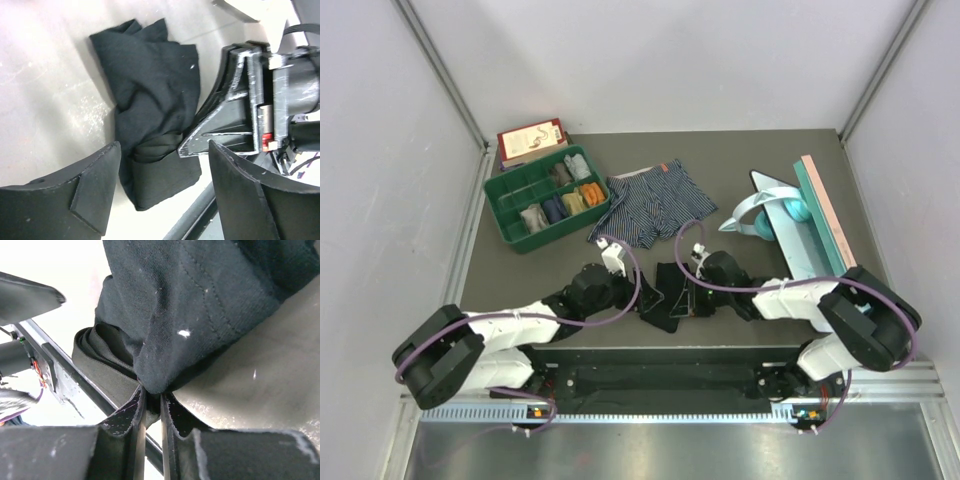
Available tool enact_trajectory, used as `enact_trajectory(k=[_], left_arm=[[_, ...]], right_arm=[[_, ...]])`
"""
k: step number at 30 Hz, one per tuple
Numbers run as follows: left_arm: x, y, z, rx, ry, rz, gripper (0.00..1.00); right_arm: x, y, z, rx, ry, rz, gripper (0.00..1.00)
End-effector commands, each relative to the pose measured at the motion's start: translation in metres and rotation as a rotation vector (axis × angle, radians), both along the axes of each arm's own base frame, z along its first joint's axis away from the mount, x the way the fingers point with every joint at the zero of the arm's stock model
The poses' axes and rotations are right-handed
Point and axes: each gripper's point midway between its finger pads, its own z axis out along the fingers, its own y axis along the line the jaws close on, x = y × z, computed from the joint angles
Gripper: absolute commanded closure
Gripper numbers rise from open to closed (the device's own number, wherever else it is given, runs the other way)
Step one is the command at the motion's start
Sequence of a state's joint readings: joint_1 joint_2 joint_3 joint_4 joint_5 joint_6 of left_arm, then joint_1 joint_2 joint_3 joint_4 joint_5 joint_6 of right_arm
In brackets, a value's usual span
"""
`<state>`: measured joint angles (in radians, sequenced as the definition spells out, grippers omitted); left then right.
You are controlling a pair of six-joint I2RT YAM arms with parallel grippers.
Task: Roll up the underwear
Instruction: Roll the underwear to the center of the board.
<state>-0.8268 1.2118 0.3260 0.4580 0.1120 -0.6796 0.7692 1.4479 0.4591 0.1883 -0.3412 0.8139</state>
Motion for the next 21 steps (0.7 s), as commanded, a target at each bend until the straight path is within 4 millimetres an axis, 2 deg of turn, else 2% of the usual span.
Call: enact_trajectory(k=[1, 8, 11, 18, 21], left_arm=[[-0.001, 0.0, 0.005, -0.002, -0.026, -0.011, 0.25], [0.001, -0.001, -0.014, 0.016, 0.007, -0.002, 0.27], [0.005, -0.001, -0.02, 0.029, 0.022, 0.022, 0.32], [-0.003, -0.002, -0.029, 0.003, 0.064, 0.013, 0.46], [-0.008, -0.002, -0.034, -0.018, 0.087, 0.006, 0.6]], right_arm=[[0.002, -0.02, -0.026, -0.152, -0.005, -0.011, 0.93], [0.003, -0.015, -0.027, -0.143, -0.011, 0.033, 0.95], [0.002, -0.016, -0.027, -0.144, -0.011, 0.034, 0.95], [0.003, -0.017, -0.028, -0.148, -0.006, 0.032, 0.95], [0.005, -0.015, -0.026, -0.146, -0.013, 0.041, 0.93]])
